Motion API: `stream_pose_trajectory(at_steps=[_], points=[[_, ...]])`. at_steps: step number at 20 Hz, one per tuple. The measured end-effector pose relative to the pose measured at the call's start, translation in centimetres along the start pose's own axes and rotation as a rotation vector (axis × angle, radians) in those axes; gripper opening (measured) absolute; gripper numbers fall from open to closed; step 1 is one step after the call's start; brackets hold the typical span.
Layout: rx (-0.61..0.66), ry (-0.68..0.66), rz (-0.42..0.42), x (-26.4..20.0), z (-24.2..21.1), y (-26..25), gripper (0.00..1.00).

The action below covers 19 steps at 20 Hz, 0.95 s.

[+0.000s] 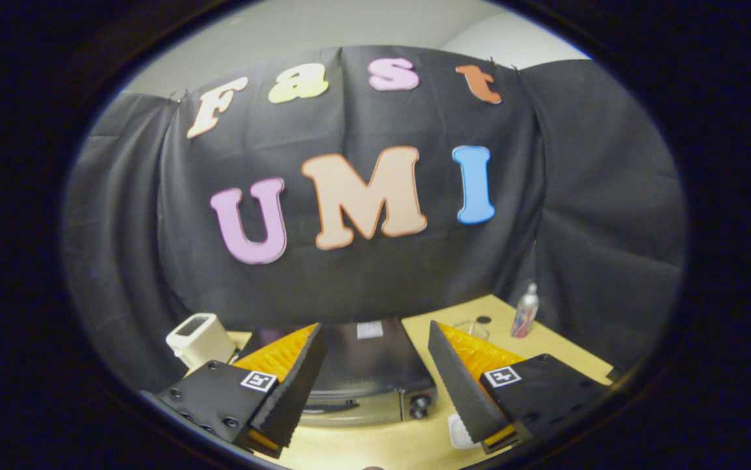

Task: Open the toaster oven, put the food inside, and close the toaster oven door.

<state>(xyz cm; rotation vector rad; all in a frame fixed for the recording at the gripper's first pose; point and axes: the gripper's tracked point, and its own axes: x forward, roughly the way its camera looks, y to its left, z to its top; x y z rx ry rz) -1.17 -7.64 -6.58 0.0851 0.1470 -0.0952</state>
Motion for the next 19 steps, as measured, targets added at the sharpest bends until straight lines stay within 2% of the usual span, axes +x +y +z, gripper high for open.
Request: stream_pose_trajectory(at_steps=[6,11,14,19], points=[[-0.087,-0.049,-0.061,0.2,9.2,-3.5,0.99],[-0.104,-0.098,-0.122,0.4,14.6,-6.7,0.99],[-0.102,-0.128,-0.146,0.2,16.2,-8.2,0.99],[-0.097,-0.127,-0.177,0.0,16.3,-10.0,0.99]])
